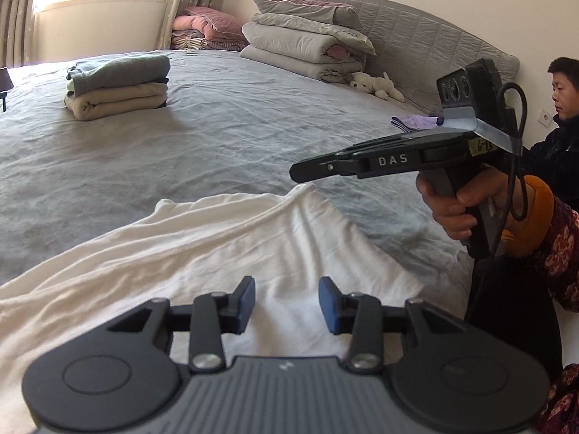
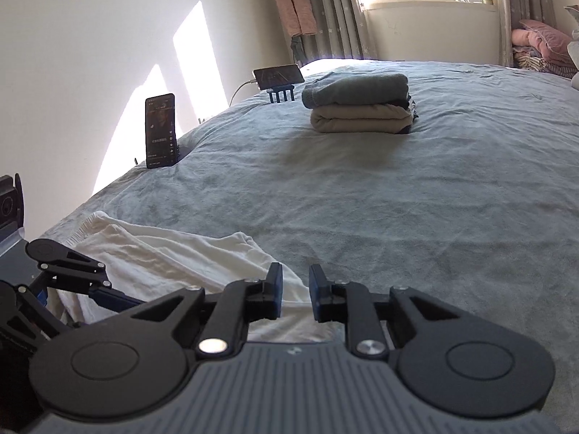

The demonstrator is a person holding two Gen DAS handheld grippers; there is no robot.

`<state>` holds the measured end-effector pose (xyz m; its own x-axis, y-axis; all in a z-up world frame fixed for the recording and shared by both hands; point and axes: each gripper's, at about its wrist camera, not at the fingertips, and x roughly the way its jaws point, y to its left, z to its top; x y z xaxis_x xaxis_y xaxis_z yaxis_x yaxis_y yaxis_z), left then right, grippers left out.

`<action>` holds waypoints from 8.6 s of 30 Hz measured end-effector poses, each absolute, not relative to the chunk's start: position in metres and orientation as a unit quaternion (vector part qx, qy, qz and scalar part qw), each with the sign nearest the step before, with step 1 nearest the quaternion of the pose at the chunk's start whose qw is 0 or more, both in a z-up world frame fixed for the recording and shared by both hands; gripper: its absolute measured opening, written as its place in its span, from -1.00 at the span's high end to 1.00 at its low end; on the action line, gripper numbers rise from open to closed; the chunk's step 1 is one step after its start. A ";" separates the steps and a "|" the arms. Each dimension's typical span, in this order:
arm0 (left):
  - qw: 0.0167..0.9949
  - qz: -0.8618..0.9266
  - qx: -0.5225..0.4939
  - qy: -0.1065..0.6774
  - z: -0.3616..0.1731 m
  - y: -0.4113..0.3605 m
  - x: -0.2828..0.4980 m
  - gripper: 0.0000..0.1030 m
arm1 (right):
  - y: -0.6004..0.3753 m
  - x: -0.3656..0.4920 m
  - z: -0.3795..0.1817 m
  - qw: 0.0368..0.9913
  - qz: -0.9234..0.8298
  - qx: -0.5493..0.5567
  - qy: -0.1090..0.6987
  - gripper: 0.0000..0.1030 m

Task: Fold clothes

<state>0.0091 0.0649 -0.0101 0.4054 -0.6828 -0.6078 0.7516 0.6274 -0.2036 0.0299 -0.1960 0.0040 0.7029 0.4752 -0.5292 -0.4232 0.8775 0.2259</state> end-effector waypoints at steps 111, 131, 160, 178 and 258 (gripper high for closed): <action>0.811 -0.457 0.100 0.350 -0.014 0.067 -0.032 -0.04 | -0.170 -0.069 -0.005 0.872 0.309 -0.071 0.374 0.40; 0.818 -0.486 0.133 0.276 -0.019 0.007 -0.068 -0.04 | -0.231 -0.039 -0.023 0.826 0.284 0.179 0.453 0.38; 0.869 -0.391 0.230 0.198 -0.032 -0.051 -0.088 0.88 | -0.246 -0.013 -0.013 0.822 0.260 0.241 0.447 0.21; 0.890 -0.370 0.183 0.195 -0.034 -0.048 -0.099 0.89 | -0.241 0.057 -0.031 0.870 0.195 0.223 0.395 0.87; 0.942 -0.083 -0.165 0.280 0.017 0.233 0.000 0.64 | -0.020 0.098 0.012 0.891 0.305 0.116 0.317 0.23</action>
